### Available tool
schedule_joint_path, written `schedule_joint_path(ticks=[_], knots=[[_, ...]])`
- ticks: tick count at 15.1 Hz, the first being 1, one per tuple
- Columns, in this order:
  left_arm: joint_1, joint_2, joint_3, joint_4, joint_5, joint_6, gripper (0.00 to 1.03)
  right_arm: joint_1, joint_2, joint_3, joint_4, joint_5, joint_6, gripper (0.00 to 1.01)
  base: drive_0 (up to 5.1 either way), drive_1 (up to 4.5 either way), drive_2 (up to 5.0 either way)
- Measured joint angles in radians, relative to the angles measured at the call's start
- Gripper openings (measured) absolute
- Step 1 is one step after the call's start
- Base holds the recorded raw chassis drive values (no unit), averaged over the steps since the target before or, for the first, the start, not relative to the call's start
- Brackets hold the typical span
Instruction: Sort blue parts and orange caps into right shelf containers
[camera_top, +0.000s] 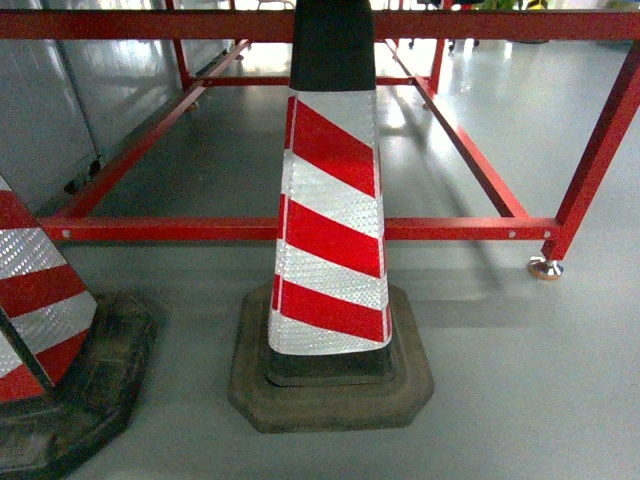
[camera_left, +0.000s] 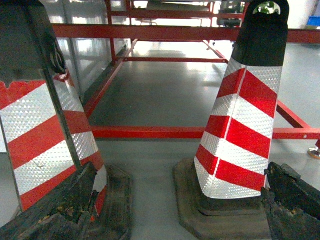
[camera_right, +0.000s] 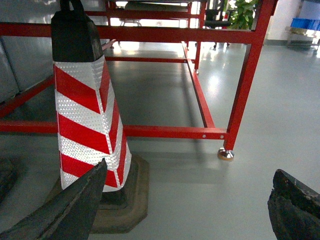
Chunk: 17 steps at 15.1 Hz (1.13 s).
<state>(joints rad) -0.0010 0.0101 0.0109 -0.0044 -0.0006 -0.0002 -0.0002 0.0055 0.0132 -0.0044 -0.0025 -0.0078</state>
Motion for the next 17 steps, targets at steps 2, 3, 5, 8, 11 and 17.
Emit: schedule_joint_path(ticks=[2,3,5,8,11,17], knots=[[0.000,0.000,0.000,0.000,0.000,0.000,0.98,0.000,0.000,0.000,0.000,0.000,0.000,0.98,0.0,0.00,0.0],[0.000,0.000,0.000,0.000,0.000,0.000,0.98,0.000,0.000,0.000,0.000,0.000,0.000,0.98,0.0,0.00,0.0],[0.000,0.000,0.000,0.000,0.000,0.000,0.98,0.000,0.000,0.000,0.000,0.000,0.000,0.98,0.0,0.00,0.0],[0.000,0.000,0.000,0.000,0.000,0.000,0.98,0.000,0.000,0.000,0.000,0.000,0.000,0.98,0.0,0.00,0.0],[0.000,0.000,0.000,0.000,0.000,0.000,0.98,0.000,0.000,0.000,0.000,0.000,0.000,0.98,0.0,0.00,0.0],[0.000,0.000,0.000,0.000,0.000,0.000,0.98,0.000,0.000,0.000,0.000,0.000,0.000,0.98,0.0,0.00,0.0]])
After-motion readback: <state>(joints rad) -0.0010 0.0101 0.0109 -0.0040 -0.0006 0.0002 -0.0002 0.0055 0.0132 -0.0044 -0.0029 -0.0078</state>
